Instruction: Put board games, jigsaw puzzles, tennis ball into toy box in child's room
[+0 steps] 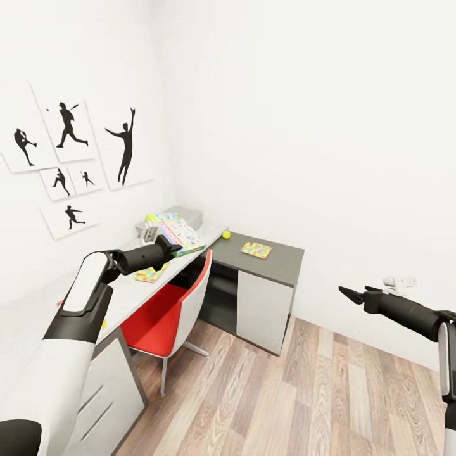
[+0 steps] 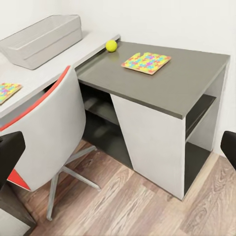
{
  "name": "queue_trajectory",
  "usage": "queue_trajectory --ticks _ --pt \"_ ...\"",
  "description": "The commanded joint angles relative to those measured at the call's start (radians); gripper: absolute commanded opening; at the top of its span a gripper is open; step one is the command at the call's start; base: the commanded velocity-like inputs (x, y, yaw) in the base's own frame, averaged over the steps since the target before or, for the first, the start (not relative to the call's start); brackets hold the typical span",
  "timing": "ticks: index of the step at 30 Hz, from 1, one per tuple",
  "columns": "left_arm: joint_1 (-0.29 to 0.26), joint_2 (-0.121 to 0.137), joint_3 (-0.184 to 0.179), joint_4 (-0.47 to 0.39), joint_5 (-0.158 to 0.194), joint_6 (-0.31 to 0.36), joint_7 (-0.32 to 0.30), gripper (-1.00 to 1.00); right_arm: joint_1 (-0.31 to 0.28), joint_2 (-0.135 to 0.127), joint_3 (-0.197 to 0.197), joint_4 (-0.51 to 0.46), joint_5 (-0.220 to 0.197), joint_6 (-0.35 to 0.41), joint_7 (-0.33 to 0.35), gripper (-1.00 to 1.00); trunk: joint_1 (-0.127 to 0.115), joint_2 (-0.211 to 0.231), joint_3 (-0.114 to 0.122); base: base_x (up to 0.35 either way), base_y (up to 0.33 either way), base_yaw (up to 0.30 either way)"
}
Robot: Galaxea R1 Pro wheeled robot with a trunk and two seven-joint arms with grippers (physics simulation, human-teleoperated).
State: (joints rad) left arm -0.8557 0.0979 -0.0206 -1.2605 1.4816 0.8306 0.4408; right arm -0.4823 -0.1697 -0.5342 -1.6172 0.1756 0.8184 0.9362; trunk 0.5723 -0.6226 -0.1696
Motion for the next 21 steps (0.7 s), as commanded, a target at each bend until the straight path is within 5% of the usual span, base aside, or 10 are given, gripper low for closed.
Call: queue_trajectory --ticks 1,12,16,21 --pt "-0.001 0.001 -0.002 0.0 0.01 0.0 0.01 -1.0 -0.001 0.0 -0.002 -0.001 0.01 0.004 0.01 1.0 -0.004 0.006 0.001 0.0 0.0 0.0" --pt "-0.002 -0.005 -0.004 0.048 0.002 -0.001 0.014 -1.0 -0.002 0.004 -0.036 -0.001 0.008 0.008 0.01 1.0 -0.046 0.083 0.036 0.0 0.0 0.0" --pt "0.006 -0.014 -0.004 0.037 0.001 -0.011 0.074 -1.0 -0.003 0.002 -0.039 -0.001 0.007 0.008 0.057 1.0 -0.05 0.09 0.039 0.0 0.0 0.0" --pt "0.016 -0.005 0.006 0.032 0.015 -0.009 0.087 -1.0 -0.004 0.001 -0.038 -0.001 0.007 0.015 0.076 1.0 -0.05 0.09 0.039 0.328 -0.11 0.235"
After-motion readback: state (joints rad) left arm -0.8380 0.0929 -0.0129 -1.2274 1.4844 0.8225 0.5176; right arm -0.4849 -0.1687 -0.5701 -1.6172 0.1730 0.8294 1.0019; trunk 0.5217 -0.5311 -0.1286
